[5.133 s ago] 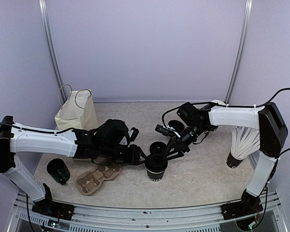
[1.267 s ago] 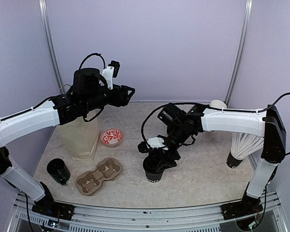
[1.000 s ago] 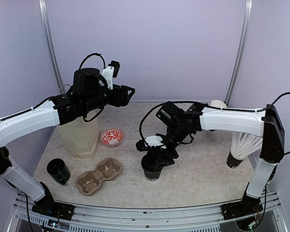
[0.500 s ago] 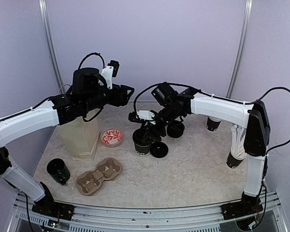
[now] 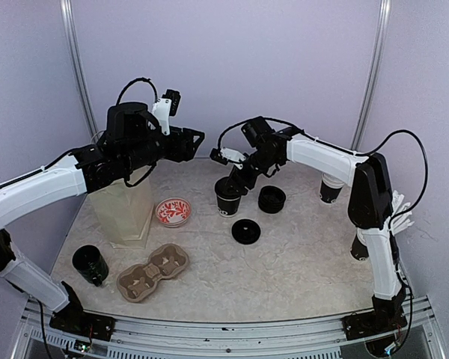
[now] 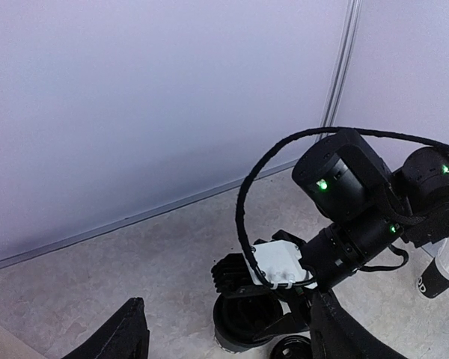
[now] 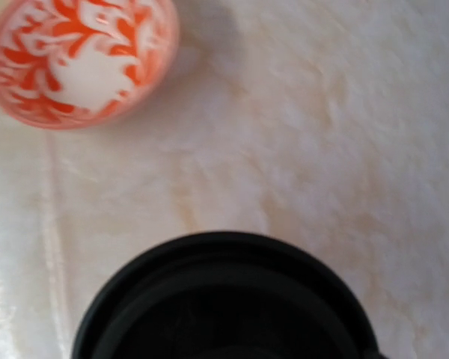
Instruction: Pack the takeout coffee
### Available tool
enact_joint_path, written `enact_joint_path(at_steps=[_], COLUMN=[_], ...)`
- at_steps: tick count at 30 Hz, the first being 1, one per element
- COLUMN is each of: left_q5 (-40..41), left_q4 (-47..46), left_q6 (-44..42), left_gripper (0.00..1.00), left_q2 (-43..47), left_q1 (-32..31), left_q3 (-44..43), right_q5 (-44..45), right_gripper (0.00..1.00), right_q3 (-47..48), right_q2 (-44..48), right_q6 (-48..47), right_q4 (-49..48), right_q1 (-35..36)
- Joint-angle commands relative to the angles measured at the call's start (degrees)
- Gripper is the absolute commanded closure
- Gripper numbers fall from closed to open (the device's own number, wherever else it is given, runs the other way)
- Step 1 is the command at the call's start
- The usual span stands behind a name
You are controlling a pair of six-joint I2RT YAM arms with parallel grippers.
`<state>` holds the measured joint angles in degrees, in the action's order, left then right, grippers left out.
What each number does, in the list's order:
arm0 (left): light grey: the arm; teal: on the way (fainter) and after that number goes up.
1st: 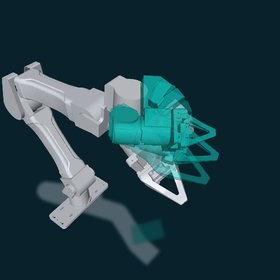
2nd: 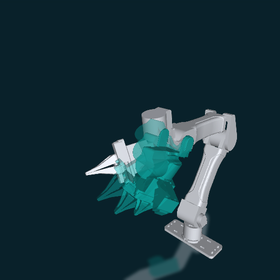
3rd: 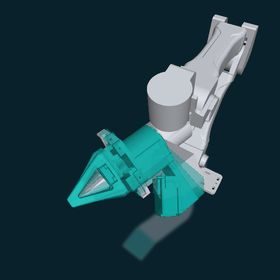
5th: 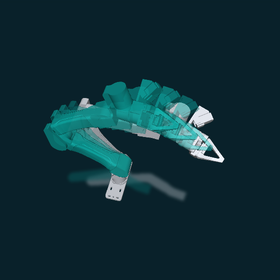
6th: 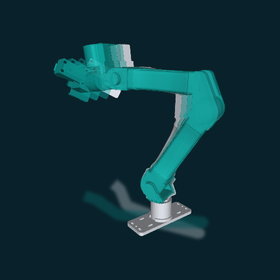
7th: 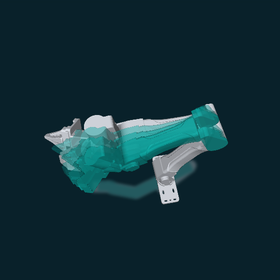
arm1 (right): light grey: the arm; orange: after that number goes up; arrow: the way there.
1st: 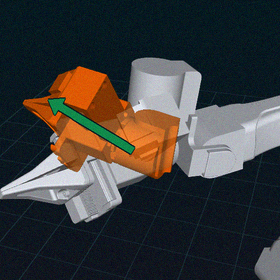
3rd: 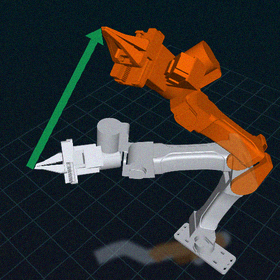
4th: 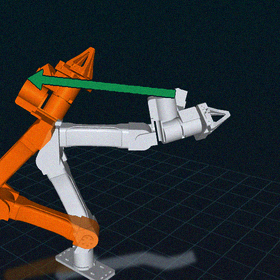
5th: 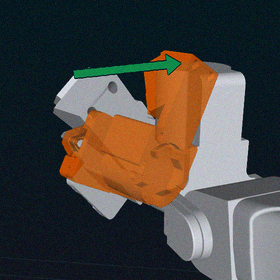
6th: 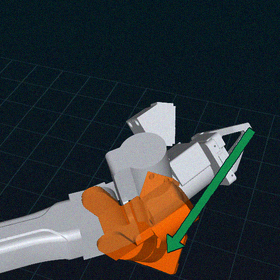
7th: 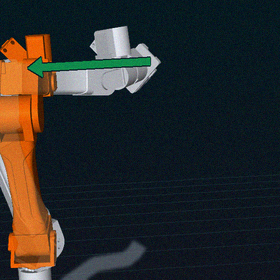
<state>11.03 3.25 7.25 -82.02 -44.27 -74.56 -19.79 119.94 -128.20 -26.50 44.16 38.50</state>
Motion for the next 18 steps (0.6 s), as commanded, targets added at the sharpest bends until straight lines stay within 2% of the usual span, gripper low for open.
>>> enact_joint_path(at_steps=[1,6,10,18], left_q5=[0.1,0.0,-0.1,-0.5], left_q4=[0.7,0.8,1.0,1.2], left_q6=[-0.7,-0.7,-0.7,-0.7], left_gripper=[0.28,0.27,0.27,0.28], left_q2=[0.8,0.6,0.4,0.0], left_q1=[0.4,0.5,0.5,0.5], left_q3=[0.3,0.3,0.3,0.1], right_q5=[-0.3,-1.6,-2.4,-3.2], right_gripper=[0.27,0.25,0.19,0.12], right_q3=[2.8,5.4,6.4,6.6], right_q2=[-2.7,-5.0,-5.8,-3.6], right_q6=[3.8,6.2,7.2,8.1], right_q4=[2.2,2.9,3.1,3.1], right_q1=[-1.3,-2.5,-3.2,-3.3])
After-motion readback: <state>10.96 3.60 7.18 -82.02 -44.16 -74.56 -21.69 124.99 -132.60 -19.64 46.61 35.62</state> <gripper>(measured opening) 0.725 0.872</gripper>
